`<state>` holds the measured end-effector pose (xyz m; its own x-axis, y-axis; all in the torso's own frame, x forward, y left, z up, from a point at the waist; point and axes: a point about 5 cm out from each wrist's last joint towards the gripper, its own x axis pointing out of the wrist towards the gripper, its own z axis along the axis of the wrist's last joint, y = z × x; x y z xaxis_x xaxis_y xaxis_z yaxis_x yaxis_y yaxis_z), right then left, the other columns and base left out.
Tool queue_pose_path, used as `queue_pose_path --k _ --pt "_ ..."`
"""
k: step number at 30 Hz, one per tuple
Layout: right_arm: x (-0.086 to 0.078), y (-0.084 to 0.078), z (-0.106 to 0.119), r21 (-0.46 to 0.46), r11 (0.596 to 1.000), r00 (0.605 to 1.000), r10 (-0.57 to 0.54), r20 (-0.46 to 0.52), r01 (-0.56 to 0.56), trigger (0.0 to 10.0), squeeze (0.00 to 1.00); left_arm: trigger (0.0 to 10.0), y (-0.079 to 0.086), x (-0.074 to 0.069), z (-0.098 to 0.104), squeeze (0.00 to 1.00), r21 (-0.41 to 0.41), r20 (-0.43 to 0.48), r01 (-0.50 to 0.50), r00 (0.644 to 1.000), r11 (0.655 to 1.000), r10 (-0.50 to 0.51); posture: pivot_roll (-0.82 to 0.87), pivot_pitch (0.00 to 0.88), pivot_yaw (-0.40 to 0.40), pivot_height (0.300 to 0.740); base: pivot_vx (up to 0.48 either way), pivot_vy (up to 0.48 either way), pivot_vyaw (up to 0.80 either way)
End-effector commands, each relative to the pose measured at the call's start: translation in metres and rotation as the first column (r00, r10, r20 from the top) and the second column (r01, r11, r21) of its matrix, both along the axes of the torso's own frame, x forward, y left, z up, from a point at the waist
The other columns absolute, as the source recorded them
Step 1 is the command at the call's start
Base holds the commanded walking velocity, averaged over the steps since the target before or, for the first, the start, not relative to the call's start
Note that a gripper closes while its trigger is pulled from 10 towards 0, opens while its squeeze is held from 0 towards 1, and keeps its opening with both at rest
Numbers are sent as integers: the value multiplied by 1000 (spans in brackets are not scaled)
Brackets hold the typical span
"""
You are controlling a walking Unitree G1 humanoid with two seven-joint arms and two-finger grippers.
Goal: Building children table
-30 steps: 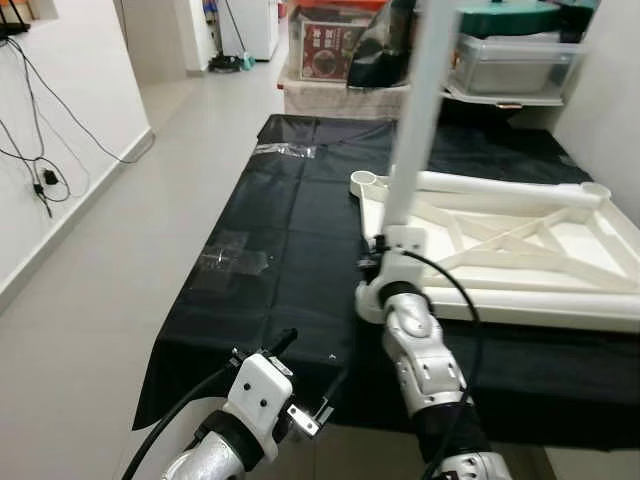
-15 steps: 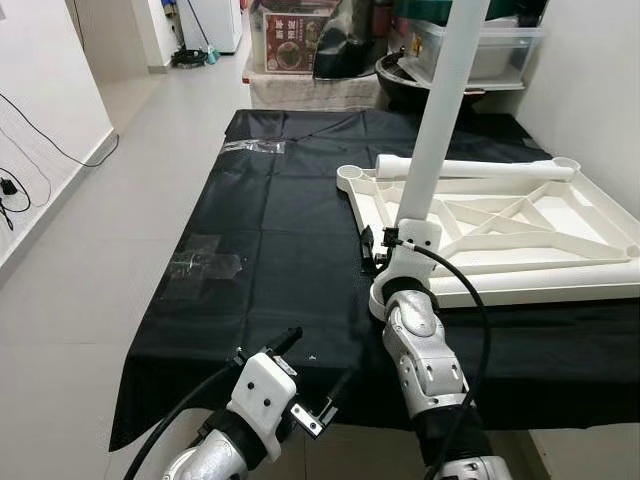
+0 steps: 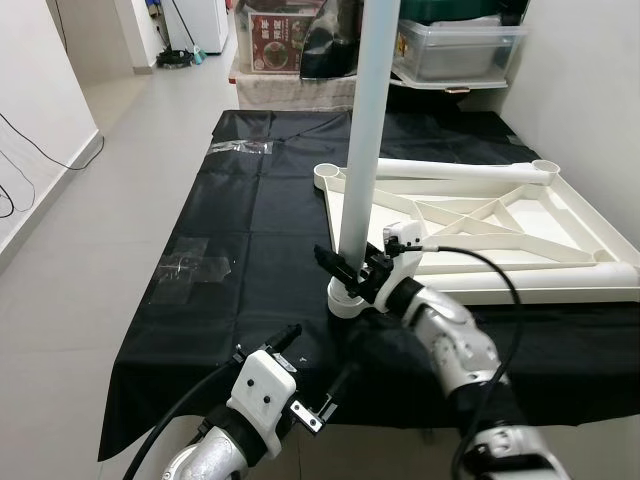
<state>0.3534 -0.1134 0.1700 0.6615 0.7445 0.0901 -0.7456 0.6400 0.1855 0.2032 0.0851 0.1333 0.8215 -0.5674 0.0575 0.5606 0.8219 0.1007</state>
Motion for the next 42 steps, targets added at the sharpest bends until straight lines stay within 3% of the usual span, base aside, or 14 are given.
queue_pose_path --k 1,3,7,10,18,19,26,30,32,33,35,38,41,42 --pt "-4 13 -5 8 997 996 83 -26 -83 10000 0 10000 -1 -1 -4 0 6 -16 1 1000 1000 -1 138 90 -42 740 0 0 0" --pt "-2 12 3 -59 965 967 255 -11 -255 10000 0 10000 -1 -1 -4 0 7 -15 1 1000 1000 -1 147 92 -46 740 0 0 0" --pt "-2 15 6 -91 939 943 333 -13 -333 10000 0 10000 -1 -1 -4 0 7 -14 1 1000 1000 -1 147 92 -46 740 0 0 0" --pt "-5 26 6 -182 859 875 484 -18 -479 10000 0 10000 -1 -2 -3 0 7 -13 -1 1000 1000 1 154 95 -48 740 0 0 0" --pt "-7 33 5 -231 793 817 577 -13 -564 10000 0 10000 -1 -3 -2 0 5 -13 -1 1000 1000 1 158 100 -50 740 0 0 0" --pt "-7 34 6 -230 790 811 585 3 -569 0 0 10000 -1 -3 -3 0 5 -13 -1 1000 1000 1 158 99 -51 740 0 0 0" --pt "-8 34 8 -226 775 791 611 24 -591 0 0 10000 -1 -3 -3 0 6 -15 -2 1000 1000 2 153 98 -49 740 0 0 0" --pt "-6 33 8 -210 810 819 570 60 -548 0 0 10000 -1 -2 -3 0 7 -16 0 1000 1000 0 154 94 -51 740 0 0 0" --pt "-3 32 8 -171 878 878 467 107 -447 0 0 10000 -1 -2 -4 0 6 -17 0 1000 1000 0 151 90 -53 740 0 0 0" --pt "-3 32 8 -171 878 878 467 107 -447 0 0 10000 -1 -2 -4 0 6 -17 0 1000 1000 0 151 90 -53 740 0 0 0" --pt "1 31 9 -93 960 953 274 134 -263 0 0 10000 -1 -2 -4 0 6 -17 1 1000 1000 -1 149 88 -50 740 0 0 0" --pt "6 29 8 -54 995 986 93 140 -87 0 0 10000 -1 -2 -4 0 5 -19 2 1000 1000 -2 140 86 -52 740 0 0 0" --pt "16 15 8 -16 965 958 -258 129 262 0 0 10000 -1 -3 -4 0 5 -20 4 1000 1000 -4 138 85 -53 740 0 0 0" --pt "17 4 4 -30 896 893 -437 106 442 0 0 10000 -1 -3 -5 0 5 -20 4 1000 1000 -4 136 83 -48 740 0 0 0"
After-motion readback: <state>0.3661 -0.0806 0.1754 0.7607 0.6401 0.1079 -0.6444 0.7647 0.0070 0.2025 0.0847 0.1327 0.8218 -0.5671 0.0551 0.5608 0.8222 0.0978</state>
